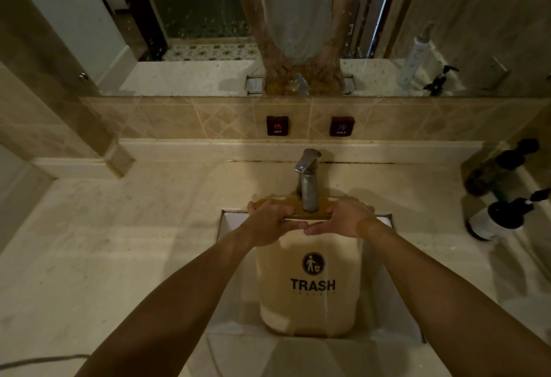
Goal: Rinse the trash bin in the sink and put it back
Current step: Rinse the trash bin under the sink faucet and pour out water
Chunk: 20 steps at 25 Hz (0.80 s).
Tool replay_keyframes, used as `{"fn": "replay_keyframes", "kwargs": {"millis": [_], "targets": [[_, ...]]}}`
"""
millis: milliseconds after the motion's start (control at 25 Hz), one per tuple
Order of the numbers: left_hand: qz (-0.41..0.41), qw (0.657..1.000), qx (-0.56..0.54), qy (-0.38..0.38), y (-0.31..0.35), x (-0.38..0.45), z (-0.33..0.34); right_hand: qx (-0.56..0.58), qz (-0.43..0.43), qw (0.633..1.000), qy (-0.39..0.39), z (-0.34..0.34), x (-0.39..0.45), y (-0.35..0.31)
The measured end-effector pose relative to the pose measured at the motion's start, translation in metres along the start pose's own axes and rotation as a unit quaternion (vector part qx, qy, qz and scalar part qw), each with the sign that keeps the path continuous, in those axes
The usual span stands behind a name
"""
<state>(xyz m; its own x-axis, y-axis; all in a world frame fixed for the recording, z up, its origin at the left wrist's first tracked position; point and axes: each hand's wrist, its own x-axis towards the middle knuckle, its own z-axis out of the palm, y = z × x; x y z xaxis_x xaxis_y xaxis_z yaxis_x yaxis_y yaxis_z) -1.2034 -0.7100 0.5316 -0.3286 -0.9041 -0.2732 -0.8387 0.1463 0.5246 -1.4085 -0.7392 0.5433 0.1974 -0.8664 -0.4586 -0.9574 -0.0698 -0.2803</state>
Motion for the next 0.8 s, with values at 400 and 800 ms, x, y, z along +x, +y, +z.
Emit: {"fn": "replay_keyframes", "kwargs": {"millis": [400,800], "targets": [[0.002,1.0,-0.007,-0.008,0.0001,-0.0025,-0.0022,0.008,0.005,1.0,0.001,0.0,0.0009,0.0014],[0.0,1.0,0.01,-0.012,0.0002,-0.0026,-0.0014,0.012,0.0,1.0,0.003,-0.0006,-0.0014,0.0007]]}}
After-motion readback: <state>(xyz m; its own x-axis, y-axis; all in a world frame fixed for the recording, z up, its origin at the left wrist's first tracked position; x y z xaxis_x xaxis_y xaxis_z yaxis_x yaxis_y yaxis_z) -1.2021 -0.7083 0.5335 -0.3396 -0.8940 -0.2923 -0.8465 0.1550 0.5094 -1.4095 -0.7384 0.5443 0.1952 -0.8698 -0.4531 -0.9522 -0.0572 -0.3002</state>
